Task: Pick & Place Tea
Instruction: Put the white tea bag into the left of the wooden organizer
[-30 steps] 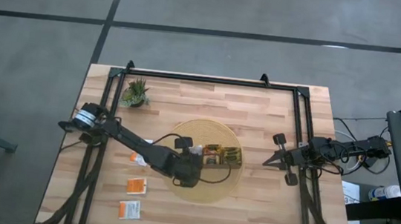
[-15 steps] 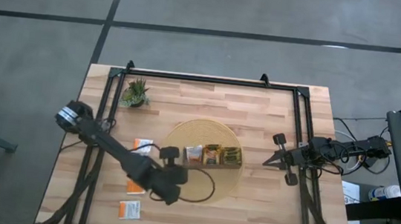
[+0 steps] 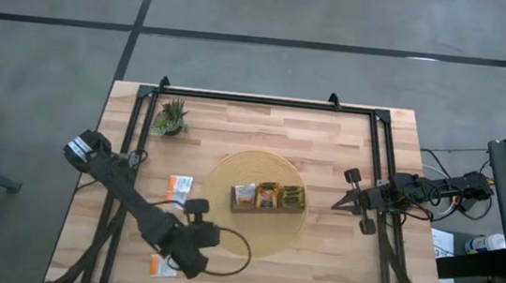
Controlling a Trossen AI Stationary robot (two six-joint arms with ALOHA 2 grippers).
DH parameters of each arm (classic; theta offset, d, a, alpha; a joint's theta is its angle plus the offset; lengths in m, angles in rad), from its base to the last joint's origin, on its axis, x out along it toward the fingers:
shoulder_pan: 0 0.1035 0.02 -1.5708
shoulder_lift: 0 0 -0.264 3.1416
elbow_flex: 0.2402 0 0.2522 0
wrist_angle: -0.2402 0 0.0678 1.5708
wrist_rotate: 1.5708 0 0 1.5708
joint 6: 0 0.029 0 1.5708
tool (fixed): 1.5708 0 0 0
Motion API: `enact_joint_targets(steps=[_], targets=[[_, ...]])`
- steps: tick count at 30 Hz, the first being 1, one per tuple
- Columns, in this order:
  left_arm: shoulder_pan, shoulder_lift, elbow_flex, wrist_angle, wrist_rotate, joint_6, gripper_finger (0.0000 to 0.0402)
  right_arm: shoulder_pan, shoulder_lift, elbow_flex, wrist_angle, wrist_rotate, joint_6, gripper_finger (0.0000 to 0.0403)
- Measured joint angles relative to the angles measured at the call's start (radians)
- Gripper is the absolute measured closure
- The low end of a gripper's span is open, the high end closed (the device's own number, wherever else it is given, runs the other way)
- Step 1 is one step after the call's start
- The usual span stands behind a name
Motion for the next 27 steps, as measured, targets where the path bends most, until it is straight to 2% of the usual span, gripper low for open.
enact_joint_targets(steps=[5,10,13,17,27], targets=[[-0.056,0.0,-0.006,-0.104,0.044,-0.154,0.0401,0.0,0.0,0.0,0.0,0.0,0.0,0.0394],[-0.071,0.0,-0.007,-0.132,0.063,-0.169,0.0401,0.0,0.0,0.0,0.0,0.0,0.0,0.0394],[-0.07,0.0,-0.007,-0.133,0.135,-0.171,0.0395,0.0,0.0,0.0,0.0,0.0,0.0,0.0394],[-0.075,0.0,-0.007,-0.142,0.228,-0.176,0.0376,0.0,0.0,0.0,0.0,0.0,0.0,0.0394],[-0.143,0.0,-0.042,-0.143,0.33,-0.219,0.0304,0.0,0.0,0.0,0.0,0.0,0.0,0.0394]])
